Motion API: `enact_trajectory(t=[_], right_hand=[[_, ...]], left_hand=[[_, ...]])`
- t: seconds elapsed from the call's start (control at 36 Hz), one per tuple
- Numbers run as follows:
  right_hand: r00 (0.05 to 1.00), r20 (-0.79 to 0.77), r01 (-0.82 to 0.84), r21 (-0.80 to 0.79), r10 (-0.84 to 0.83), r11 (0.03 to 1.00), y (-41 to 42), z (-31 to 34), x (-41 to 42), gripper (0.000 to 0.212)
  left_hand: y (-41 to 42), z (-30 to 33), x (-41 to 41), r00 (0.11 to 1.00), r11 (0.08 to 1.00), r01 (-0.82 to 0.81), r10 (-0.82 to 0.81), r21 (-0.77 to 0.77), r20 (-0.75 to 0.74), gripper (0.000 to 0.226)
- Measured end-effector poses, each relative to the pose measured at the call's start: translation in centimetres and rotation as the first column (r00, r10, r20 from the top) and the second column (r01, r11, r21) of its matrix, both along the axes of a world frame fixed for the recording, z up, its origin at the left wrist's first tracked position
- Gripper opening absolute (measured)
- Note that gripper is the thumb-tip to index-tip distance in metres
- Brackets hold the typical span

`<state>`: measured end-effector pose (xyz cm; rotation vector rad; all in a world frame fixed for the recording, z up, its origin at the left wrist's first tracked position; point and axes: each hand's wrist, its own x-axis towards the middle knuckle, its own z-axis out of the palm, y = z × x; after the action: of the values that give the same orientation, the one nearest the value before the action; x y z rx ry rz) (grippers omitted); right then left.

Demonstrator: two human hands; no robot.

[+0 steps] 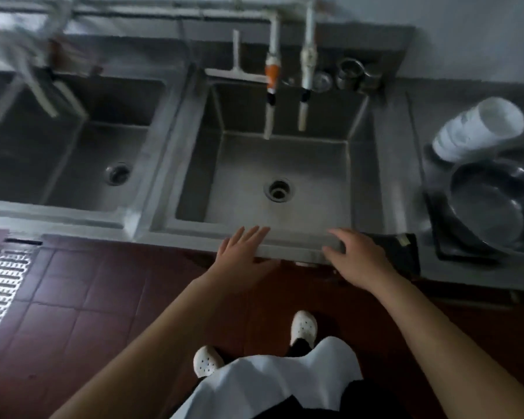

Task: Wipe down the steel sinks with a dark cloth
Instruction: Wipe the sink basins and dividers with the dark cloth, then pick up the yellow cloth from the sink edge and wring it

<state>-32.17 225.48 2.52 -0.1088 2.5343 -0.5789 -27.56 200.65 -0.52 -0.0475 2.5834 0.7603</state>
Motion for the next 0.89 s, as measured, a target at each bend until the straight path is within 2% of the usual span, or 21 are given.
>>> enact_trajectory(t=[0.06,0.11,0.19,0.28,0.36,0.56,0.67,0.89], right_hand=[[0.999,-0.04,-0.015,-0.089,0.011,0.996,-4.7,1.8,0.7,0.056],[0.989,-0.142,-0.061,-0.154,0.039,0.986,-10.0,3.0,2.2,0.055],[0.968,-0.237,-0.148,-0.269,0.084,0.952,-18.2,3.8,5.8,0.056],[0.938,-0.229,-0.311,-0.233,0.259,0.921,-25.8,2.6,10.2,0.062],[0.906,-0.207,-0.405,-0.173,0.369,0.898,-30.3,1.0,13.0,0.066],[0.854,-0.181,-0.514,-0.156,0.487,0.843,-40.8,1.8,14.8,0.065],[0.83,-0.174,-0.555,-0.168,0.53,0.815,-46.3,2.0,14.6,0.064],[0.772,-0.079,-0.635,-0.159,0.631,0.756,-60.7,-1.1,12.5,0.06]], left_hand=[[-4.5,1.4,2.7,0.995,0.996,-0.09,0.089,-0.024,-0.042,0.078],[-9.3,2.3,5.9,0.978,0.981,-0.187,0.182,-0.047,-0.1,0.077],[-16.3,2.7,10.6,0.925,0.932,-0.356,0.34,-0.069,-0.169,0.074],[-22.1,2.4,15.6,0.829,0.837,-0.545,0.529,-0.049,-0.18,0.074],[-25.2,1.6,19.2,0.748,0.756,-0.654,0.639,-0.031,-0.179,0.079],[-32.5,1.6,25.2,0.631,0.642,-0.765,0.762,0.045,-0.142,0.077],[-36.9,1.5,25.4,0.565,0.578,-0.808,0.815,0.114,-0.126,0.076],[-48.8,0.0,25.6,0.44,0.443,-0.889,0.897,0.114,-0.05,0.073]])
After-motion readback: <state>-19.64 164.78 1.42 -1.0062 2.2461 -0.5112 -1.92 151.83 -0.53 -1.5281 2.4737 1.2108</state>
